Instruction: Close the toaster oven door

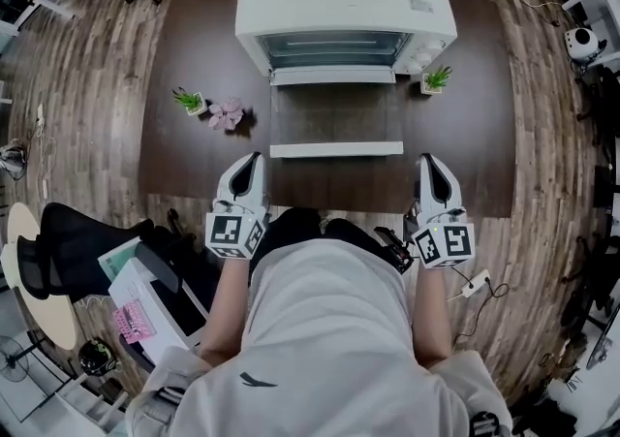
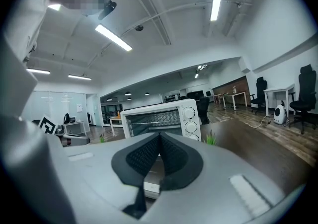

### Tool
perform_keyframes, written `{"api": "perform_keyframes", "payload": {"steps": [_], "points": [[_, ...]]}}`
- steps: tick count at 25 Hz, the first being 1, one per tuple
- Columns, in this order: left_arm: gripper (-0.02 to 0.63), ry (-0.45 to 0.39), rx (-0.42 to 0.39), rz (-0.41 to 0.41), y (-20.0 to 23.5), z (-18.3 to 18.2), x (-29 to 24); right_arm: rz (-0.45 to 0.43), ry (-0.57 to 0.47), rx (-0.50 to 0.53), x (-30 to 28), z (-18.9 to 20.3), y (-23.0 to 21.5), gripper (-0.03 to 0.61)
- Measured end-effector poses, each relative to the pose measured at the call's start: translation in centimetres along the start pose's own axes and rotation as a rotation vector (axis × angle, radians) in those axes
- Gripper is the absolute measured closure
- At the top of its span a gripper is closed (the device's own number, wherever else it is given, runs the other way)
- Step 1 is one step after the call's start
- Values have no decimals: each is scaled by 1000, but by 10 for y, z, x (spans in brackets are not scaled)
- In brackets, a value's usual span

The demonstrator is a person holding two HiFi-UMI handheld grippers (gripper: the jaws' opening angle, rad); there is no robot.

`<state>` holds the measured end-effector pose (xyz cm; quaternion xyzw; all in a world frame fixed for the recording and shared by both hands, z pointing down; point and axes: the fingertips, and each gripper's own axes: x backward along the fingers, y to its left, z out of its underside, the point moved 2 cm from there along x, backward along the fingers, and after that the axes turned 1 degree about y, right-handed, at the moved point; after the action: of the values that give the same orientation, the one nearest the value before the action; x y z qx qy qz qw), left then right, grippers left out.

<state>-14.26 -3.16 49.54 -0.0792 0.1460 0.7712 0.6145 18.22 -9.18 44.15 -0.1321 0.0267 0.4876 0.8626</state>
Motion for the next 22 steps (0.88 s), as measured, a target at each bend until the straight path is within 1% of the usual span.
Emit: {"api": "perform_keyframes", "payload": {"steps": [3, 4, 5, 6, 7, 10, 12, 15, 17, 19, 20, 22], "points": [[609, 50, 11, 30, 4, 23, -7, 17, -3, -5, -4, -1, -1, 577], [598, 75, 16, 46, 5, 33, -10, 23, -5, -6, -5, -2, -2, 577], [511, 106, 22, 59, 5, 45, -13, 28, -7, -7, -6, -3, -1, 577], [441, 140, 28, 68, 6, 58, -16, 32, -7, -6, -6, -2, -1, 577], [410, 173, 34, 73, 7, 70, -19, 36, -7, -6, -7, -2, -1, 577], [355, 261, 46, 83, 11, 103, -31, 51, -7, -7, -7, -2, 1, 577], [304, 329, 49, 98, 12, 123, -40, 61, -7, -8, -7, -2, 0, 577], [287, 423, 28, 123, 11, 148, -57, 78, -2, -13, -5, 1, -4, 577], [287, 477, -7, 121, 9, 159, -66, 92, 0, -17, -4, 2, -6, 577], [287, 513, -55, 118, 6, 162, -74, 106, 4, -21, -3, 2, -9, 577], [303, 518, -74, 126, 4, 162, -78, 112, 6, -24, -3, 3, -10, 577], [381, 516, -92, 156, -2, 159, -81, 121, 6, -36, -3, 6, -11, 577]]}}
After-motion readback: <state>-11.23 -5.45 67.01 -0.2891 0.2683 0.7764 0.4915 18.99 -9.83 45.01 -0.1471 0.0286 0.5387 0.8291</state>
